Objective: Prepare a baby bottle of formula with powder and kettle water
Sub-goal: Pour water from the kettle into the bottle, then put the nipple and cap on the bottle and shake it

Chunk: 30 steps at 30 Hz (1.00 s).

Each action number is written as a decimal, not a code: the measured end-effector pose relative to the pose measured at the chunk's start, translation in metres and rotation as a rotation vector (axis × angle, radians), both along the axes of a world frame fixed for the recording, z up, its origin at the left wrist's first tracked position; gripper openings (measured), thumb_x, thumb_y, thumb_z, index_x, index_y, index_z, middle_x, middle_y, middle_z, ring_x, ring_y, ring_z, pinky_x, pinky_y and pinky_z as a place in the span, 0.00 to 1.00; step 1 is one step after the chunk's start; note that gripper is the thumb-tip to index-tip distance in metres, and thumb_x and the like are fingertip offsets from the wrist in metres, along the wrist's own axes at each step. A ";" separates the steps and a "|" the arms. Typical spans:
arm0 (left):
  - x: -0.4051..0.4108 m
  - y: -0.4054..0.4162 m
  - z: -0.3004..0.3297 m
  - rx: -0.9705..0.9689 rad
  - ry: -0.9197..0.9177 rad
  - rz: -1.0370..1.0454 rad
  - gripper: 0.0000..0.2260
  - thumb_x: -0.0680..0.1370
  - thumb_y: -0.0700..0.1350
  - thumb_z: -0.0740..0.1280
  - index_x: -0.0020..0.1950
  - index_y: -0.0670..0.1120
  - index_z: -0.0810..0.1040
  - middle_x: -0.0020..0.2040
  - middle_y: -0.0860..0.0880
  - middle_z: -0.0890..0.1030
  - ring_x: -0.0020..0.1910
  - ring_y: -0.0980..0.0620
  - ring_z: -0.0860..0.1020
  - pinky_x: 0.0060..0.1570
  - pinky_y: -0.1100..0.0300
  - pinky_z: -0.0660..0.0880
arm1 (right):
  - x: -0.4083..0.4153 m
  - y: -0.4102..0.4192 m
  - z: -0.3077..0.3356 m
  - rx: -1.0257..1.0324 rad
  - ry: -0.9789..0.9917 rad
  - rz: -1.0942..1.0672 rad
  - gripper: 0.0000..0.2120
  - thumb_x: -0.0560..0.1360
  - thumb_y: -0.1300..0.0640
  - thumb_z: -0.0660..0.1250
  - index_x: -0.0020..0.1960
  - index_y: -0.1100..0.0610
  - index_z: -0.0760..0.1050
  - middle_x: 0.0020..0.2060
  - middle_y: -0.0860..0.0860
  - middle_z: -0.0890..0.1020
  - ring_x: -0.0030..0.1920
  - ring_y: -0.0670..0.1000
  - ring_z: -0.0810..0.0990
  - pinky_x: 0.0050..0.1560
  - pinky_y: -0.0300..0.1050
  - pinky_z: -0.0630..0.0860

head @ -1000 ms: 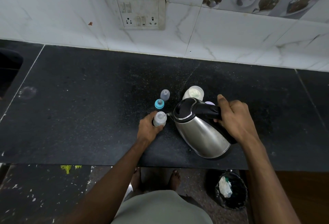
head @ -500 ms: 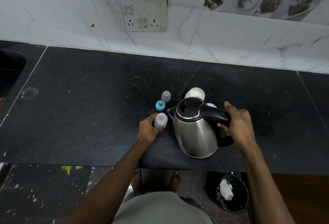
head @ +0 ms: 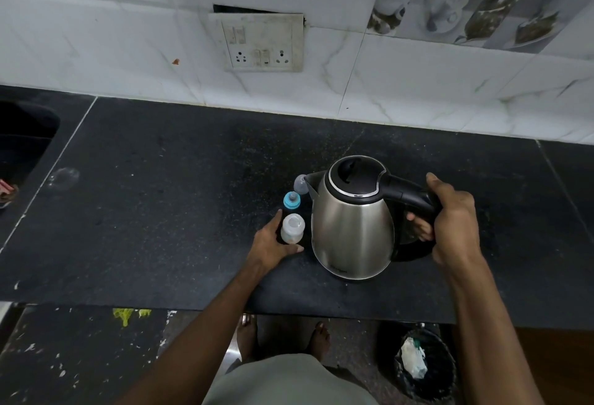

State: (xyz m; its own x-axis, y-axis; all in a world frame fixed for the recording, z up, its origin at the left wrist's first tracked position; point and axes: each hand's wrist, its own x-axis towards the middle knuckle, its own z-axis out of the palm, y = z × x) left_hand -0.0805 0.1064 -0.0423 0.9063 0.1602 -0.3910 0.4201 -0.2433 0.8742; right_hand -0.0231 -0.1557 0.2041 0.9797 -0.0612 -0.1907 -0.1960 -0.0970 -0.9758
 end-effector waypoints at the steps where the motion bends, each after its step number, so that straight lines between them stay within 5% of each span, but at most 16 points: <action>1: -0.001 0.001 0.005 -0.002 0.008 0.005 0.52 0.67 0.44 0.85 0.85 0.46 0.60 0.79 0.49 0.71 0.76 0.53 0.70 0.78 0.52 0.67 | 0.002 0.002 0.003 0.010 -0.008 0.002 0.30 0.85 0.50 0.59 0.25 0.55 0.76 0.22 0.59 0.73 0.18 0.52 0.63 0.22 0.39 0.58; 4: 0.001 0.008 0.014 -0.011 0.018 0.062 0.45 0.72 0.40 0.81 0.84 0.44 0.61 0.80 0.47 0.69 0.76 0.54 0.68 0.73 0.59 0.67 | 0.007 0.012 0.010 0.033 -0.024 0.016 0.31 0.85 0.49 0.59 0.24 0.54 0.75 0.23 0.62 0.72 0.20 0.52 0.62 0.24 0.42 0.57; 12: 0.004 0.031 0.055 -0.144 0.031 0.149 0.38 0.68 0.45 0.73 0.80 0.46 0.70 0.76 0.46 0.75 0.76 0.47 0.70 0.75 0.53 0.68 | 0.023 0.059 0.021 0.152 -0.059 0.055 0.27 0.85 0.51 0.58 0.29 0.61 0.72 0.21 0.59 0.70 0.20 0.51 0.59 0.24 0.43 0.54; 14: 0.002 0.040 0.061 -0.152 0.011 0.251 0.27 0.73 0.42 0.71 0.73 0.45 0.77 0.68 0.47 0.81 0.69 0.48 0.77 0.72 0.49 0.73 | 0.026 0.074 0.021 0.177 -0.069 0.055 0.27 0.85 0.52 0.58 0.30 0.62 0.73 0.22 0.60 0.71 0.19 0.51 0.59 0.24 0.43 0.54; 18: 0.004 0.066 0.093 -0.250 -0.108 0.596 0.07 0.84 0.40 0.66 0.58 0.43 0.84 0.52 0.46 0.85 0.51 0.50 0.81 0.51 0.58 0.78 | 0.029 0.108 0.018 0.253 -0.035 -0.009 0.29 0.84 0.52 0.60 0.25 0.55 0.76 0.24 0.60 0.74 0.19 0.51 0.61 0.23 0.40 0.56; 23: 0.013 0.102 0.154 -0.231 -0.306 0.692 0.11 0.84 0.48 0.68 0.55 0.41 0.87 0.50 0.49 0.88 0.50 0.56 0.84 0.51 0.62 0.79 | 0.026 0.158 0.002 0.299 0.015 -0.101 0.24 0.83 0.52 0.60 0.30 0.58 0.73 0.23 0.57 0.75 0.19 0.51 0.64 0.22 0.39 0.58; 27: 0.021 0.120 0.179 -0.219 -0.393 0.643 0.11 0.84 0.52 0.68 0.50 0.50 0.88 0.53 0.52 0.89 0.58 0.53 0.85 0.59 0.56 0.80 | 0.020 0.194 -0.020 0.285 0.037 -0.152 0.24 0.84 0.49 0.60 0.32 0.59 0.75 0.25 0.58 0.77 0.20 0.50 0.68 0.23 0.41 0.62; 30: 0.030 0.131 0.181 -0.193 -0.410 0.593 0.15 0.83 0.56 0.69 0.48 0.47 0.88 0.50 0.51 0.88 0.55 0.52 0.85 0.60 0.51 0.80 | 0.013 0.219 -0.037 0.282 0.011 -0.190 0.25 0.85 0.50 0.59 0.34 0.61 0.76 0.29 0.62 0.79 0.22 0.49 0.73 0.23 0.41 0.67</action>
State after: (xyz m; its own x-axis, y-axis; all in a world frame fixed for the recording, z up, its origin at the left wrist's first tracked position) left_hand -0.0508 0.2373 0.1387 0.7687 0.6299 -0.1114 0.0645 0.0969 0.9932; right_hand -0.0097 0.0636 0.1670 0.9538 -0.1856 -0.2361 -0.1949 0.2158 -0.9568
